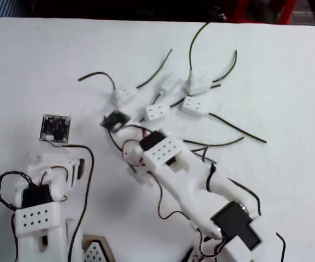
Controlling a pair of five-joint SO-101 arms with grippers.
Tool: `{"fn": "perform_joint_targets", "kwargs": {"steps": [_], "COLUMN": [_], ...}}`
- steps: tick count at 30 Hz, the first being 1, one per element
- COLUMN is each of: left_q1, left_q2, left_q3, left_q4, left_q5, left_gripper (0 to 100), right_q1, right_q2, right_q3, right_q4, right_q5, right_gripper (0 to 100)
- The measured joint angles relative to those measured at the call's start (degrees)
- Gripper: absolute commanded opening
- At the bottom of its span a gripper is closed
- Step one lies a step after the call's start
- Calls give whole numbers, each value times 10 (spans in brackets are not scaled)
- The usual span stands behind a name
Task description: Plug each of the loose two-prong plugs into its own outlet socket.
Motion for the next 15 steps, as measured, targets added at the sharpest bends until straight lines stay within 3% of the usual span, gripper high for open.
{"fn": "perform_joint_targets", "kwargs": {"steps": [15], "left_q1": [0], "left_q2": [0], "left_q3": [0], "left_q4": [0], "left_q5": [0], "left_gripper": [244], "right_q1": [16], "right_q2": [93], "right_q3": [-45], "right_q4": [-2], "right_q5": [0], "right_gripper": [115]}}
